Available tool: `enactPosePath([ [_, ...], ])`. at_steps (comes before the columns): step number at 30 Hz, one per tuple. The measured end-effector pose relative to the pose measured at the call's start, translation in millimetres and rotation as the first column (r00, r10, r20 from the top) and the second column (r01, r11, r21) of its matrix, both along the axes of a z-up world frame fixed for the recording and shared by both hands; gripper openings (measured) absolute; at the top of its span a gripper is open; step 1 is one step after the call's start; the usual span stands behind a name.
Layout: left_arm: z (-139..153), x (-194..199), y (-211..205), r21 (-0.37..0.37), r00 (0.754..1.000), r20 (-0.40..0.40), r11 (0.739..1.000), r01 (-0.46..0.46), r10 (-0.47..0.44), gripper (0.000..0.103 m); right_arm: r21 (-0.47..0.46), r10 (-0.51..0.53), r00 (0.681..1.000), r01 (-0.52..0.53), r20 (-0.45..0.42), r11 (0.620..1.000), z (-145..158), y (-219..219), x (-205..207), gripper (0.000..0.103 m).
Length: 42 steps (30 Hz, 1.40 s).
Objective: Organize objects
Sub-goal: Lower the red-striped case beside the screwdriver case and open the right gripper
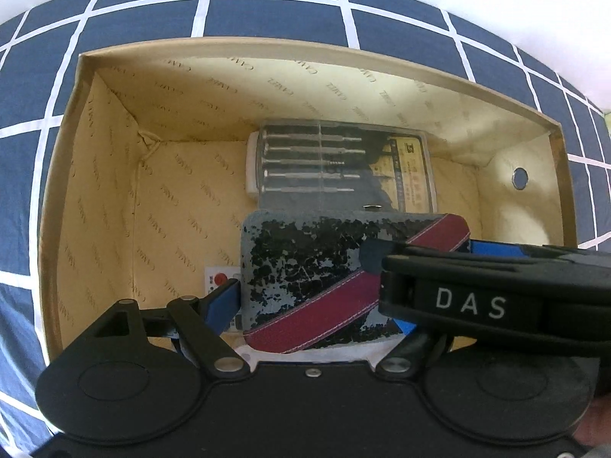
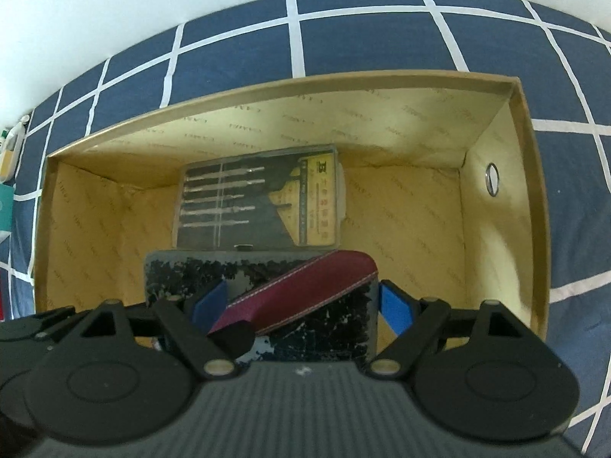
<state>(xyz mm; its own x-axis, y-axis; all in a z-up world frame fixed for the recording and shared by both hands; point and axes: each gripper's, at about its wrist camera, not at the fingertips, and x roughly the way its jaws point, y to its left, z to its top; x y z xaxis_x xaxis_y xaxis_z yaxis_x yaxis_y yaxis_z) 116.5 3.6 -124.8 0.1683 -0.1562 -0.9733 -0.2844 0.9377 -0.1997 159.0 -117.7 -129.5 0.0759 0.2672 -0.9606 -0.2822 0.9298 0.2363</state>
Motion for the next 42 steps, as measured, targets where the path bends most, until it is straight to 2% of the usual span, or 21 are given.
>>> enactPosePath([
  [10, -1.8, 0.6, 2.5, -0.012, 1.000, -0.002, 1.000, -0.011, 0.011, 0.081, -0.015, 0.004, 1.000, -0.004, -0.014, 1.000, -3.0, 3.7, 3.9, 0.085],
  [18, 10.3, -5.2, -2.3, 0.044, 1.000, 0.022, 0.999, 0.020, -0.021, 0.082, 0.002, 0.007, 1.000, -0.007, -0.006, 1.000, 3.9, 2.4, 3.3, 0.085],
  [31, 58.2, -41.5, -7.8, 0.129, 0.997, 0.073, 0.991, -0.020, 0.010, 0.088, 0.027, 0.023, 0.995, -0.025, 0.095, 0.999, 55.0, -21.0, -21.4, 0.085],
  [34, 71.8, -53.3, -11.1, 0.146, 0.995, 0.093, 0.989, -0.033, 0.020, 0.097, 0.033, 0.010, 0.993, -0.014, 0.116, 0.999, 67.7, -33.5, -30.6, 0.086],
  [42, 101.7, -79.8, -19.3, 0.191, 0.990, 0.137, 0.980, -0.053, 0.027, 0.099, 0.039, -0.003, 0.986, -0.003, 0.165, 0.999, 95.2, -58.5, -57.0, 0.087],
])
